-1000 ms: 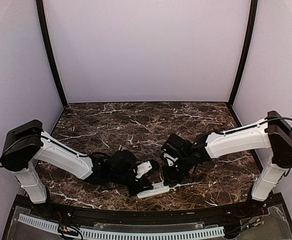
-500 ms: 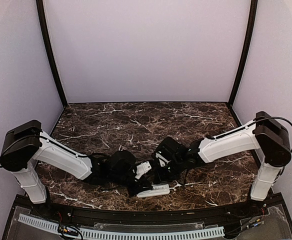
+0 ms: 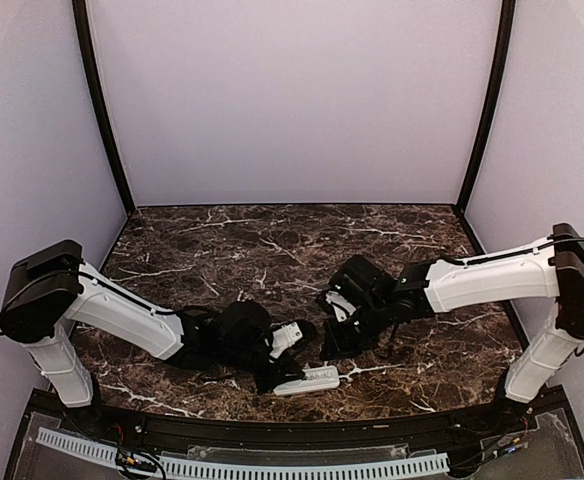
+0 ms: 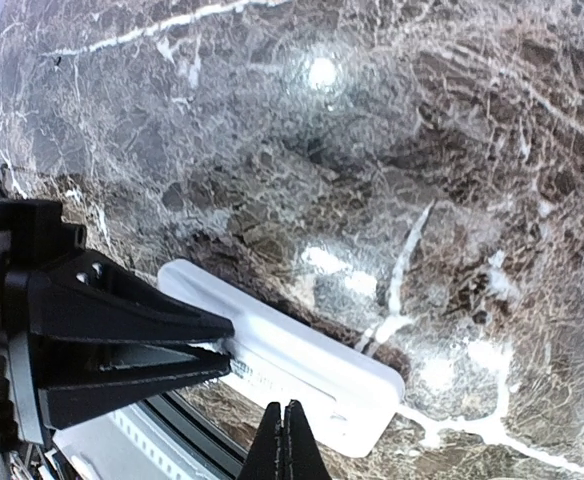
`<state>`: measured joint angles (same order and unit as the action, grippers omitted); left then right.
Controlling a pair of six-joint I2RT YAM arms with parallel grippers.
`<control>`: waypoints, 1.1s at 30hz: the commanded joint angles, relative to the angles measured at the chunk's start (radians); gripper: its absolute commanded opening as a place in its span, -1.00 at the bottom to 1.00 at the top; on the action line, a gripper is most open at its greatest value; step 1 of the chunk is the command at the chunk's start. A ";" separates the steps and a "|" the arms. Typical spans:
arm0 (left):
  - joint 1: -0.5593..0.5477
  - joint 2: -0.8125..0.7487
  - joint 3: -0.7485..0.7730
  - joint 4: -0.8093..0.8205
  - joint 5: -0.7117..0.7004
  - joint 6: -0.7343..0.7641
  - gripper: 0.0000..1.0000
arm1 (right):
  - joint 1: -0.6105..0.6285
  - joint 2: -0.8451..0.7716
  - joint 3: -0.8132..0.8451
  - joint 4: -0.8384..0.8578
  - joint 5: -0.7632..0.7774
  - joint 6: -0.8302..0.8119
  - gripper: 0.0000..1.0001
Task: Load the batteries into the remote control
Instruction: Press the battery cover onto the remote control.
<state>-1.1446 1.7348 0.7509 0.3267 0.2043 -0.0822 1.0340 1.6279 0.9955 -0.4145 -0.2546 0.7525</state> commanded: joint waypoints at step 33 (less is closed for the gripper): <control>-0.012 0.012 -0.034 -0.148 -0.003 0.013 -0.74 | 0.058 0.079 0.013 -0.096 0.029 0.046 -1.00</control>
<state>-1.1454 1.7344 0.7513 0.3233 0.2039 -0.0814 1.0801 1.7027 0.9630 -0.3531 -0.3107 0.8185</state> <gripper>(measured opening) 0.133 0.003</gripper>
